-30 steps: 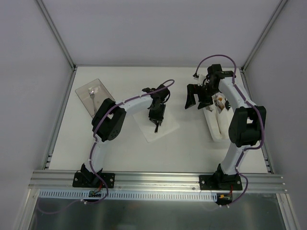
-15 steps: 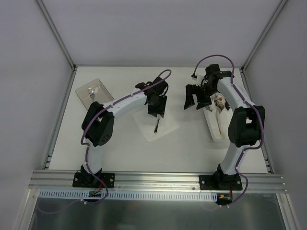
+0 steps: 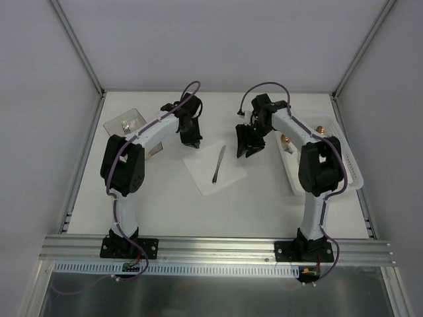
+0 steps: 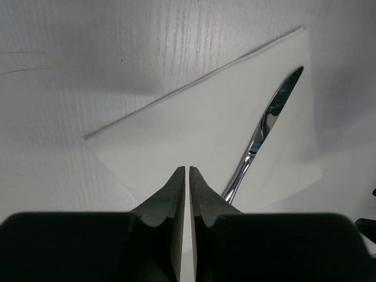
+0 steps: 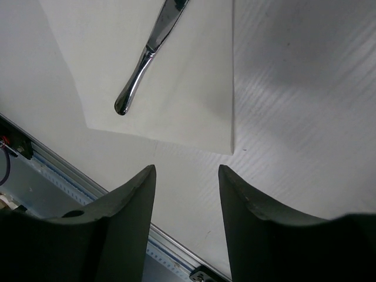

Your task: Place the utensils on the paper napkin and roll it up

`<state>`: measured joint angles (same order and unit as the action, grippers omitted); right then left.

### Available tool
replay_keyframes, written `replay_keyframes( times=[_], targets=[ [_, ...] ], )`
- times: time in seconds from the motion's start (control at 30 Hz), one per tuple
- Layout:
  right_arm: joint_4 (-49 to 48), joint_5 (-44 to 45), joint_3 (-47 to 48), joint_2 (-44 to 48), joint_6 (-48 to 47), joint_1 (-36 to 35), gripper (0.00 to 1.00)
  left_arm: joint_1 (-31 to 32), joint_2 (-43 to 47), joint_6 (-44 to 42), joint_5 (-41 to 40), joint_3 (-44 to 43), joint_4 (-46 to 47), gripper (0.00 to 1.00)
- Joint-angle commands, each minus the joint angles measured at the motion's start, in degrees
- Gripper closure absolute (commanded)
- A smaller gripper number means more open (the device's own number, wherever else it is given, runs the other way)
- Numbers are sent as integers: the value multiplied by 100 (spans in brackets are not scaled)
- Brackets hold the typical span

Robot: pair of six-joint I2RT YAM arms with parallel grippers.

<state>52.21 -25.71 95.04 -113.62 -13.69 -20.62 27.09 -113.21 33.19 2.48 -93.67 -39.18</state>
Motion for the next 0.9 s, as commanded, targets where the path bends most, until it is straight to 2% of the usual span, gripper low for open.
replay_keyframes(
  times=[0.0,0.2,0.4,0.87],
  targets=[
    [-158,-4,216,-195,358,-266,52,59,-175,126,209,94,85,94],
    [-184,58,216,-599,376,-636,57,33,-509,293,385,357,340,95],
    [-167,304,286,-994,359,-654,60,24,-623,381,393,648,437,96],
    [-167,506,480,-1443,157,-531,63,42,-193,662,508,1834,745,96]
  ],
)
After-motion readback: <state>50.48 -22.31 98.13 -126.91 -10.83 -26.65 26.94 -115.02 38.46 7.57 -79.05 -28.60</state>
